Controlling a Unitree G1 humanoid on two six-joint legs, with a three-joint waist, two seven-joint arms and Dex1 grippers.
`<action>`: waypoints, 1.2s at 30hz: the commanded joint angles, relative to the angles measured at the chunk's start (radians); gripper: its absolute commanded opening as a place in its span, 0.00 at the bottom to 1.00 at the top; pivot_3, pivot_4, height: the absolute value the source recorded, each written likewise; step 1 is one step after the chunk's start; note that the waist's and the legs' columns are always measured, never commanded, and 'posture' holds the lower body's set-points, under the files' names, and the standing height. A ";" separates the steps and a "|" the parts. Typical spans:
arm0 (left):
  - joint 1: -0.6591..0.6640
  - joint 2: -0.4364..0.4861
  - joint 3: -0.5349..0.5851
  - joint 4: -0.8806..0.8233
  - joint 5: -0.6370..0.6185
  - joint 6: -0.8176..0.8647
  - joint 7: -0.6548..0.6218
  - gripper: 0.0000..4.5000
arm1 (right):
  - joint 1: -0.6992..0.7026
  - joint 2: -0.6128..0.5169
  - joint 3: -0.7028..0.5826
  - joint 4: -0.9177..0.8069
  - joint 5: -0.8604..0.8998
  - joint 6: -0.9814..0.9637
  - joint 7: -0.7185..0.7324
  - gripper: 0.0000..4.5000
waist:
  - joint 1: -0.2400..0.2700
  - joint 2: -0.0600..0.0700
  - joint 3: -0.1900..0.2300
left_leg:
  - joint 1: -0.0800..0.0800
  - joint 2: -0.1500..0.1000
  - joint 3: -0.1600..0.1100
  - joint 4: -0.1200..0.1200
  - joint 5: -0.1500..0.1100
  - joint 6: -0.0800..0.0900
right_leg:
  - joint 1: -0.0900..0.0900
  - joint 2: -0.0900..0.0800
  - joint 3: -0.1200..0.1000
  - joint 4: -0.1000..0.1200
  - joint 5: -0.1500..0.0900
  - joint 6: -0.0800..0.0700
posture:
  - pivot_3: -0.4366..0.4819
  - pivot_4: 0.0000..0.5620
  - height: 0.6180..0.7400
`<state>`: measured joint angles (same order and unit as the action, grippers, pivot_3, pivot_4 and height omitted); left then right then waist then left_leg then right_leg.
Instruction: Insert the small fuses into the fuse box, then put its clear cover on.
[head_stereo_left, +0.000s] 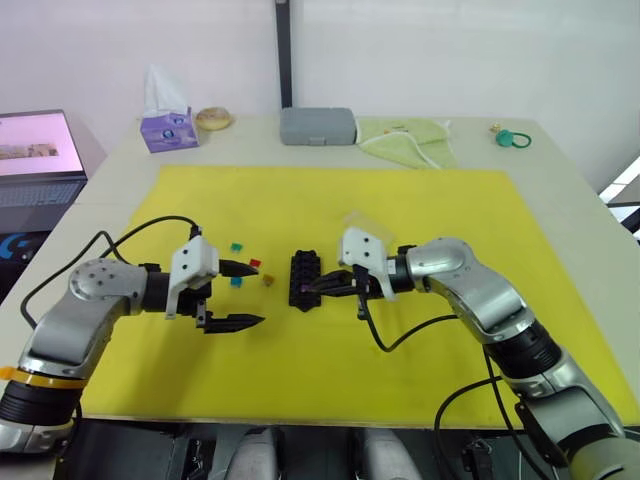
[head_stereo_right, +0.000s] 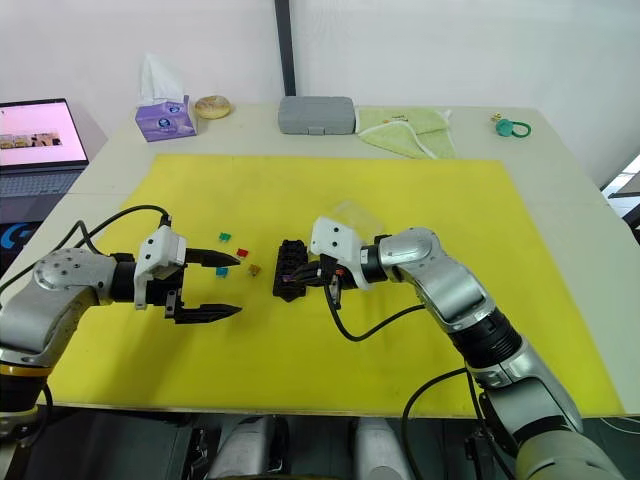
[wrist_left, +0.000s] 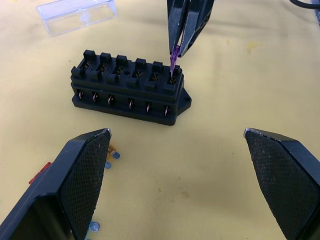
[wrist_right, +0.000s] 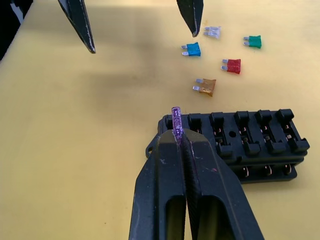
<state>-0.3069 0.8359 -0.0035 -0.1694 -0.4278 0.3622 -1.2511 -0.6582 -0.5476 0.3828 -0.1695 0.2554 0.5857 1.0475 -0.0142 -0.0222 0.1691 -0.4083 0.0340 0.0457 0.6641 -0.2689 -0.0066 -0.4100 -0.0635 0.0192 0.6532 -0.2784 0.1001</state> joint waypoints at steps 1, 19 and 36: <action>0.005 -0.004 0.016 -0.024 -0.012 -0.011 0.008 1.00 | -0.021 0.008 -0.008 -0.015 -0.008 -0.003 -0.002 0.01 | 0.000 0.000 0.000 | 0.000 0.000 0.000 0.000 0.000 0.000 | 0.000 0.000 0.000 0.000 0.000 0.000 | 0.48 0.27 0.97; 0.020 -0.021 0.011 -0.026 -0.004 -0.022 0.025 1.00 | -0.002 0.026 0.006 -0.048 -0.020 0.039 -0.030 0.01 | 0.000 0.000 0.000 | 0.000 0.000 0.000 0.000 0.000 0.000 | 0.000 0.000 0.000 0.000 0.000 0.000 | 0.48 0.27 0.97; 0.017 -0.026 0.011 -0.017 0.000 -0.031 0.037 1.00 | 0.006 0.023 0.034 -0.025 -0.064 0.037 -0.032 0.20 | 0.000 0.000 0.000 | 0.000 0.000 0.000 0.000 0.000 0.000 | 0.000 0.000 0.000 0.000 0.000 0.000 | 0.48 0.27 0.97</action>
<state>-0.2819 0.8060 -0.0062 -0.1708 -0.4243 0.3436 -1.2172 -0.6478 -0.5275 0.4214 -0.1776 0.1974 0.6274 1.0169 -0.0143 -0.0222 0.1691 -0.4082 0.0340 0.0457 0.6642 -0.2689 -0.0066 -0.4100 -0.0636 0.0191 0.6532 -0.2784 0.1002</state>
